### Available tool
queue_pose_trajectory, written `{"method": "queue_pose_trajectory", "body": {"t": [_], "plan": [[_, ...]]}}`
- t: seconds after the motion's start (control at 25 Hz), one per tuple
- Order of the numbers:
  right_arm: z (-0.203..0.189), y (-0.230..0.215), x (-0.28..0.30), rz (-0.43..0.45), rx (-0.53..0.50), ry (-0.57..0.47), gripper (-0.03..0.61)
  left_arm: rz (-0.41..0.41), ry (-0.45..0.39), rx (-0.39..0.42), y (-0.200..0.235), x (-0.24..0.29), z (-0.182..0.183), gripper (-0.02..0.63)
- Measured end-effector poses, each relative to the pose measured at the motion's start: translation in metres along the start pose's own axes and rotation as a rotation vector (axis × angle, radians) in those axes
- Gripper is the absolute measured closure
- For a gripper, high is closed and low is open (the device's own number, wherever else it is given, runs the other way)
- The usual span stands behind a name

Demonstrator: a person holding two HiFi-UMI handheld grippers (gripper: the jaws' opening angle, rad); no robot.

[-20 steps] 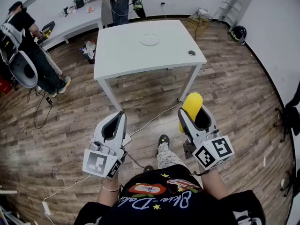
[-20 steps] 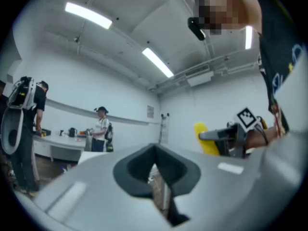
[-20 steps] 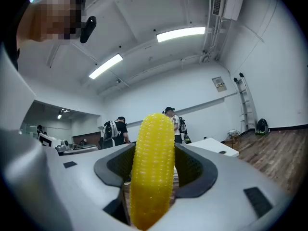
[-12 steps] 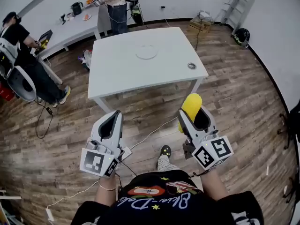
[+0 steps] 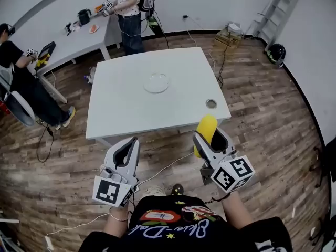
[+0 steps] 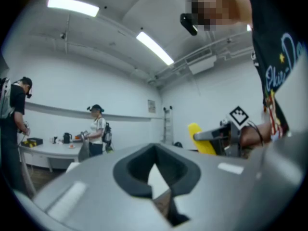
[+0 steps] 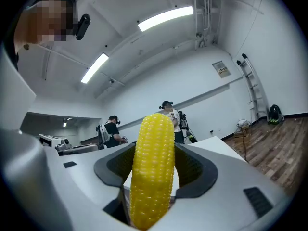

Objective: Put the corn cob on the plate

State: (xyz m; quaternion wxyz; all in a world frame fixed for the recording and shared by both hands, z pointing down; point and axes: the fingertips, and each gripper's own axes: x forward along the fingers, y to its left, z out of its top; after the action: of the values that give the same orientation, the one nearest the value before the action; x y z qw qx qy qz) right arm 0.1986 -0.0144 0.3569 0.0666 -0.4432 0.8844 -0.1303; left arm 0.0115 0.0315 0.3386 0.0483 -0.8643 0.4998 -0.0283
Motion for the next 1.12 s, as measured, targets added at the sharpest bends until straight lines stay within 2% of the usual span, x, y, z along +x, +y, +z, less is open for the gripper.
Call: {"method": "queue_pose_trajectory", "body": {"t": [0.16, 0.28, 0.36, 0.48, 0.64, 0.88, 1.04, 1.12], "plan": [[-0.005, -0.014, 0.048, 0.035, 0.036, 0.019, 0.33, -0.026, -0.006, -0.024, 0.02, 0.032, -0.01, 0.626], [-0.01, -0.034, 0.097, 0.026, 0.063, 0.037, 0.33, -0.025, 0.009, -0.039, 0.045, 0.059, -0.019, 0.626], [-0.013, -0.044, 0.133, 0.024, 0.049, 0.062, 0.33, -0.042, -0.007, -0.051, 0.064, 0.082, -0.023, 0.626], [-0.019, -0.053, 0.193, 0.049, 0.025, 0.112, 0.33, -0.071, -0.008, -0.025, 0.096, 0.123, -0.031, 0.626], [-0.032, -0.06, 0.276, 0.113, -0.003, 0.207, 0.33, -0.093, -0.009, -0.024, 0.146, 0.17, -0.038, 0.626], [-0.081, -0.088, 0.366, 0.054, 0.011, 0.373, 0.33, -0.066, -0.001, -0.072, 0.217, 0.209, -0.061, 0.626], [-0.109, -0.105, 0.405, 0.028, 0.071, 0.479, 0.33, -0.06, 0.024, -0.135, 0.238, 0.228, -0.071, 0.626], [-0.121, -0.11, 0.421, 0.041, 0.052, 0.549, 0.33, -0.052, 0.023, -0.139, 0.245, 0.237, -0.071, 0.626]]}}
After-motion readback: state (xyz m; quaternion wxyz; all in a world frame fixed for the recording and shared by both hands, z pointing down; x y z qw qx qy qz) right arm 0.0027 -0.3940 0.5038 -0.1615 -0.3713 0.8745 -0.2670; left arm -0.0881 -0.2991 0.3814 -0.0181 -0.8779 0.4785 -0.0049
